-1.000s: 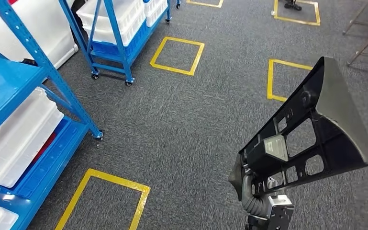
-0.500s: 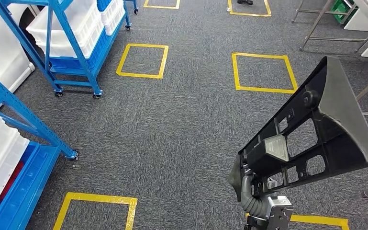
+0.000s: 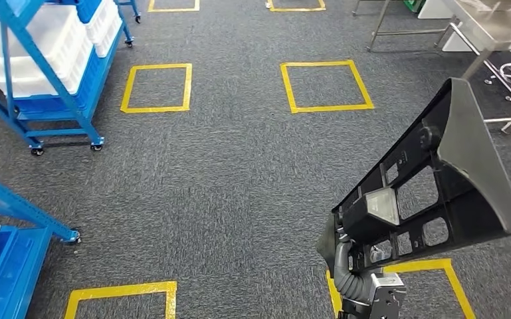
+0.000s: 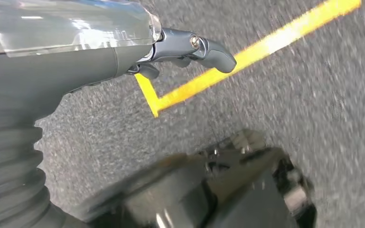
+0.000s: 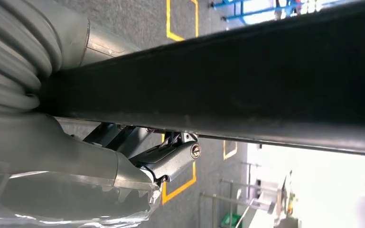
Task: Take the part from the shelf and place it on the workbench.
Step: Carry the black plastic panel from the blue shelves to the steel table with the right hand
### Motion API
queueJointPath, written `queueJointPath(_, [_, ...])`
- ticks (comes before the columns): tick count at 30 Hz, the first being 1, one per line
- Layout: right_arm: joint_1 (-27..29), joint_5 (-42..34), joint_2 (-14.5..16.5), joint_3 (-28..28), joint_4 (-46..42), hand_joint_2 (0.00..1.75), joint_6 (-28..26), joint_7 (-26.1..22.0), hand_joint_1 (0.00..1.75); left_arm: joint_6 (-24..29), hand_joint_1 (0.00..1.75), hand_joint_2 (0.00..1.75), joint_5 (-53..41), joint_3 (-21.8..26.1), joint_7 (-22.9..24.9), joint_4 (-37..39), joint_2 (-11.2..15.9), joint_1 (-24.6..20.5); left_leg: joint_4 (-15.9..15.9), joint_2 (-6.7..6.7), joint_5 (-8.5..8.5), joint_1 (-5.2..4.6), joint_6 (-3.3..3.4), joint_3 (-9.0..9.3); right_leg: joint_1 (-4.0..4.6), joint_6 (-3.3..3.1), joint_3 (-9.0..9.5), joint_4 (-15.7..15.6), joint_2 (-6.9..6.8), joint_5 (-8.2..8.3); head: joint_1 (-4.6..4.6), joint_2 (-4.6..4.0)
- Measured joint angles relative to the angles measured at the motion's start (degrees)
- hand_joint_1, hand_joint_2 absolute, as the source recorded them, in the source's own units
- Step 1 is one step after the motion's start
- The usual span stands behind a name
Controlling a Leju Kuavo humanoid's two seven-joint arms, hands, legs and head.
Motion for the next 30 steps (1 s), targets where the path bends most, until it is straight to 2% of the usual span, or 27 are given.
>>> queueJointPath(1, [0.10, 0.01, 0.05, 0.01, -0.03, 1.75, -0.04, -0.01, 1.75, 0.02, 0.00, 1.75, -0.01, -0.05, 0.04, 0.00, -0.02, -0.06, 0.10, 0.09, -0.25, 0.02, -0.25, 0.17, -0.20, -0.22, 0.17, -0.36, 0.63, 0.21, -0.01, 0.00])
queueJointPath(3, [0.11, 0.03, 0.21, 0.07, -0.15, 1.75, -0.10, -0.04, 1.75, 0.07, 0.00, 1.75, -0.04, -0.18, 0.07, 0.00, -0.04, -0.10, 2.71, -1.91, -2.20, 0.08, -0.73, -0.65, -0.78, -0.79, 0.68, -1.22, 1.95, 0.68, -0.16, 0.00])
queueJointPath(5, [0.04, 0.04, 0.40, 0.21, -0.22, 1.75, -0.09, -0.05, 1.75, 0.07, 0.00, 1.75, -0.02, -0.26, 0.08, 0.00, -0.02, 0.00, 9.83, -4.88, -5.95, 0.32, -1.10, -3.91, -1.09, -1.14, 0.88, -1.50, 3.34, 0.87, -0.33, 0.00])
queueJointPath(6, [0.05, 0.04, 0.47, 0.28, -0.21, 1.75, -0.08, -0.05, 1.75, 0.07, 0.00, 1.75, 0.02, -0.27, 0.07, 0.00, 0.03, -0.01, 13.49, -5.52, -7.36, 0.41, -1.27, -5.66, -1.12, -1.21, 0.87, -1.47, 4.09, 0.87, -0.36, 0.00])
queueJointPath(7, [0.11, 0.03, 0.49, 0.33, -0.19, 1.75, -0.07, -0.05, 1.75, 0.06, 0.00, 1.75, 0.04, -0.28, 0.04, 0.00, 0.08, -0.06, 15.81, -5.80, -7.82, 0.48, -1.41, -6.83, -1.15, -1.22, 0.90, -1.41, 4.89, 0.85, -0.36, 0.00])
queueJointPath(8, [0.15, 0.03, 0.50, 0.34, -0.16, 1.75, -0.07, -0.05, 1.75, 0.05, 0.00, 1.75, 0.05, -0.28, 0.02, 0.00, 0.13, -0.12, 15.90, -5.89, -7.01, 0.55, -1.53, -6.97, -1.22, -1.17, 0.95, -1.30, 5.73, 0.82, -0.36, 0.00])
queueJointPath(9, [0.16, 0.02, 0.51, 0.35, -0.15, 1.75, -0.07, -0.05, 1.75, 0.05, 0.00, 1.75, 0.04, -0.30, 0.04, 0.00, 0.16, -0.18, 13.68, -6.09, -5.13, 0.67, -1.64, -6.01, -1.32, -1.05, 1.02, -1.12, 6.61, 0.74, -0.36, 0.00])
queueJointPath(10, [0.16, 0.03, 0.51, 0.36, -0.14, 1.75, -0.07, -0.05, 1.75, 0.06, 0.00, 1.75, 0.03, -0.31, 0.07, 0.00, 0.17, -0.16, 9.85, -6.72, -2.72, 0.89, -1.75, -4.35, -1.43, -0.83, 1.04, -0.84, 7.50, 0.60, -0.36, 0.00])
queueJointPath(11, [0.14, 0.03, 0.52, 0.36, -0.13, 1.75, -0.07, -0.05, 1.75, 0.07, 0.00, 1.75, 0.03, -0.33, 0.13, 0.00, 0.16, -0.05, 6.05, -8.22, -0.95, 1.16, -1.85, -2.75, -1.48, -0.52, 0.91, -0.41, 8.35, 0.42, -0.37, 0.00])
queueJointPath(12, [0.12, 0.03, 0.54, 0.37, -0.14, 1.75, -0.07, -0.04, 1.75, 0.07, 0.00, 1.75, 0.02, -0.34, 0.17, 0.00, 0.16, 0.06, 3.08, -9.65, 0.13, 1.40, -1.81, -1.53, -1.52, -0.16, 0.57, 0.06, 9.14, 0.29, -0.34, 0.00])
queueJointPath(13, [0.12, 0.04, 0.57, 0.39, -0.14, 1.75, -0.07, -0.04, 1.75, 0.07, 0.00, 1.75, 0.02, -0.37, 0.20, 0.00, 0.15, 0.15, 1.43, -10.80, 0.46, 1.52, -1.70, -0.95, -1.59, 0.24, 0.13, 0.41, 9.84, 0.28, -0.32, 0.00])
queueJointPath(14, [0.15, 0.04, 0.60, 0.40, -0.14, 1.75, -0.07, -0.03, 1.75, 0.06, 0.00, 1.75, 0.01, -0.40, 0.22, 0.00, 0.15, 0.20, 1.03, -11.37, 0.23, 1.46, -1.45, -0.89, -1.67, 0.65, -0.29, 0.56, 10.49, 0.41, -0.33, 0.00])
queueJointPath(15, [0.21, 0.04, 0.63, 0.42, -0.14, 1.75, -0.08, -0.03, 1.75, 0.09, 0.00, 1.75, -0.09, -0.45, 0.25, 0.00, 0.14, 0.15, 0.79, -10.86, 0.33, 1.40, -1.04, -0.86, -1.78, 1.07, -0.64, 0.49, 11.17, 0.64, -0.32, 0.00])
queueJointPath(16, [0.30, 0.04, 0.65, 0.42, -0.14, 1.75, -0.09, -0.03, 1.75, 0.18, 0.00, 1.75, -0.32, -0.56, 0.36, 0.00, 0.10, 0.06, 0.55, -10.15, 0.55, 1.37, -0.61, -0.80, -1.86, 1.43, -0.85, 0.50, 11.21, 0.71, -0.34, 0.00])
queueJointPath(17, [0.35, 0.04, 0.65, 0.42, -0.15, 1.75, -0.11, -0.04, 1.75, 0.31, 0.00, 1.75, -0.63, -0.73, 0.55, 0.00, 0.07, -0.02, 0.20, -9.43, 0.77, 1.39, -0.14, -0.70, -1.78, 1.72, -1.20, 1.00, 10.33, 0.36, -0.22, 0.00])
queueJointPath(18, [0.31, 0.04, 0.65, 0.41, -0.15, 1.75, -0.14, -0.04, 1.75, 0.45, 0.00, 1.75, -0.95, -0.95, 0.79, 0.00, 0.03, -0.07, -0.18, -8.63, 0.99, 1.45, 0.26, -0.59, -1.65, 1.95, -1.98, 2.47, 8.85, -0.59, -0.07, 0.00])
queueJointPath(20, [0.18, 0.04, 0.65, 0.42, -0.14, 1.75, -0.15, -0.05, 1.75, 0.55, 0.00, 1.75, -1.15, -1.26, 1.31, 0.00, -0.01, -0.04, -0.53, -7.01, 1.10, 1.30, 0.70, -0.48, -1.50, 2.25, -5.02, 8.70, 5.45, -3.93, 0.19, 0.00])
queueJointPath(21, [0.17, 0.04, 0.65, 0.42, -0.09, 1.75, -0.14, -0.05, 1.75, 0.48, 0.00, 1.75, -1.07, -1.32, 1.51, 0.00, 0.00, 0.00, -0.54, -6.14, 1.05, 1.17, 0.78, -0.48, -1.57, 2.38, -6.86, 12.39, 4.70, -5.45, 0.19, 0.00])
queueJointPath(22, [0.21, 0.01, 0.65, 0.43, 0.00, 1.75, -0.13, -0.06, 1.75, 0.32, 0.00, 1.75, -0.95, -1.32, 1.76, 0.00, 0.01, 0.00, -0.53, -5.30, 0.98, 1.08, 0.84, -0.45, -1.66, 2.46, -8.17, 15.05, 4.35, -6.17, 0.19, 0.00])
queueJointPath(23, [0.25, -0.04, 0.65, 0.43, 0.11, 1.75, -0.13, -0.07, 1.75, 0.15, 0.00, 1.75, -0.90, -1.33, 2.03, 0.00, 0.01, -0.02, -0.52, -4.49, 0.88, 1.01, 0.85, -0.38, -1.73, 2.47, -8.50, 15.77, 4.15, -5.82, 0.19, 0.00])
queueJointPath(24, [0.27, -0.10, 0.65, 0.43, 0.21, 1.75, -0.14, -0.09, 1.75, 0.02, 0.00, 1.75, -0.97, -1.39, 2.32, 0.00, 0.02, -0.08, -0.52, -3.77, 0.75, 0.97, 0.82, -0.24, -1.77, 2.41, -7.61, 14.13, 3.92, -4.46, 0.19, 0.00])
queueJointPath(25, [0.25, -0.15, 0.66, 0.43, 0.28, 1.75, -0.14, -0.12, 1.75, -0.07, 0.00, 1.75, -1.20, -1.58, 2.68, 0.00, 0.02, -0.16, -0.53, -3.11, 0.58, 0.94, 0.75, 0.00, -1.72, 2.22, -5.60, 10.47, 3.28, -2.43, 0.19, 0.00])
queueJointPath(27, [0.07, -0.20, 0.67, 0.44, 0.33, 1.75, -0.14, -0.19, 1.75, 0.02, 0.00, 1.75, -1.91, -2.22, 3.32, 0.00, 0.02, -0.32, -0.52, -2.00, 0.18, 0.72, 0.36, 0.51, -1.18, 1.57, -1.42, 2.76, 0.71, 0.22, 0.18, 0.00])
queueJointPath(28, [-0.04, -0.21, 0.68, 0.45, 0.33, 1.75, -0.14, -0.22, 1.75, 0.08, 0.00, 1.75, -2.19, -2.57, 3.58, 0.00, 0.02, -0.39, -0.52, -1.51, 0.00, 0.58, 0.12, 0.72, -0.87, 1.23, -0.28, 0.56, -0.19, 0.68, 0.17, 0.00])
queueJointPath(29, [-0.12, -0.25, 0.69, 0.46, 0.34, 1.75, -0.14, -0.23, 1.75, 0.13, 0.00, 1.75, -2.33, -2.86, 3.75, 0.00, 0.01, -0.47, -0.56, -1.03, -0.15, 0.47, -0.14, 0.87, -0.61, 0.97, 0.02, -0.18, -0.52, 0.53, 0.16, 0.00])
queueJointPath(30, [-0.14, -0.30, 0.69, 0.46, 0.34, 1.75, -0.14, -0.24, 1.75, 0.14, 0.00, 1.75, -2.38, -3.08, 3.89, 0.00, -0.02, -0.58, -0.67, -0.52, -0.26, 0.41, -0.36, 1.06, -0.52, 0.76, -0.09, -0.23, 0.13, 0.60, 0.16, 0.00])
